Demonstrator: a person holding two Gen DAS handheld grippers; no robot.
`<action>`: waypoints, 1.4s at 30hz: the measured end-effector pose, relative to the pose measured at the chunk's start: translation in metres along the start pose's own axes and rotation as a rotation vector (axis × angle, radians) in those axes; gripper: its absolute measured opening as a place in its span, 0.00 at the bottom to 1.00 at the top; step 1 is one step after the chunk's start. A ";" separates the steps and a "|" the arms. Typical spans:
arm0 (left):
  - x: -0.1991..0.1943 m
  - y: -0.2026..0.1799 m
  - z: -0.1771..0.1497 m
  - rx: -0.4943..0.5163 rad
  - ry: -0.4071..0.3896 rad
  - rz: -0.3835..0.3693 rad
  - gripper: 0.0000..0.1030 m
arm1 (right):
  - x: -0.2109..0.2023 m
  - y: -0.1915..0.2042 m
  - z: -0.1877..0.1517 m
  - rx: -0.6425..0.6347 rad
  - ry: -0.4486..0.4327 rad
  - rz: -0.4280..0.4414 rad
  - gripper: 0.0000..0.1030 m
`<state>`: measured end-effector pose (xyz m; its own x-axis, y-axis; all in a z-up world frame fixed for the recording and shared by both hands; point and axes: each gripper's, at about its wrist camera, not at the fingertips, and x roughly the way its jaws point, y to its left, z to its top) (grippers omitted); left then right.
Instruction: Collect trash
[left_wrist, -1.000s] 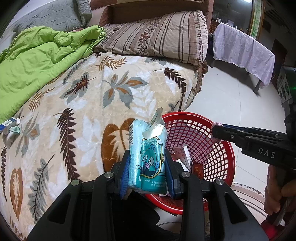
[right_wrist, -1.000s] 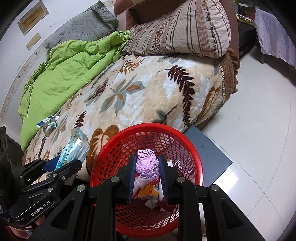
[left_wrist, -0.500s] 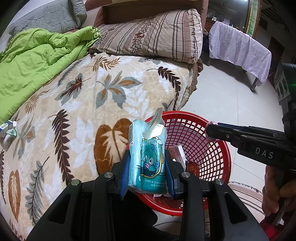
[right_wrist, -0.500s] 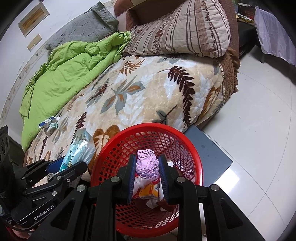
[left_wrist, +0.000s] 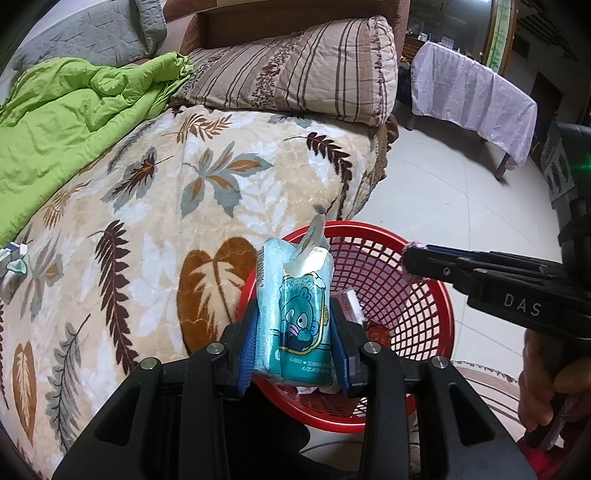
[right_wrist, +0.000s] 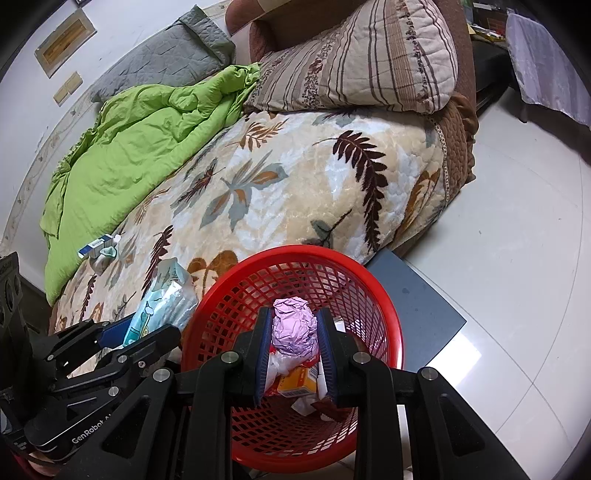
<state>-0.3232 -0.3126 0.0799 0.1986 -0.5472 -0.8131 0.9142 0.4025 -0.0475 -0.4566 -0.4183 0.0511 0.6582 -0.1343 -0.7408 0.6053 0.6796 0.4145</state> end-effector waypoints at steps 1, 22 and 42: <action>-0.001 0.000 0.000 -0.002 -0.004 0.000 0.35 | 0.000 0.000 0.000 0.000 -0.002 0.004 0.27; -0.077 0.066 -0.022 -0.137 -0.208 0.141 0.73 | -0.047 0.070 0.004 0.017 -0.298 -0.397 1.00; -0.118 0.141 -0.093 -0.289 -0.277 0.504 0.93 | -0.030 0.144 -0.034 -0.096 -0.261 -0.410 1.00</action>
<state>-0.2508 -0.1231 0.1155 0.6980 -0.3935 -0.5983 0.5610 0.8198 0.1154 -0.4041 -0.2915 0.1151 0.4721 -0.5724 -0.6704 0.8019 0.5948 0.0569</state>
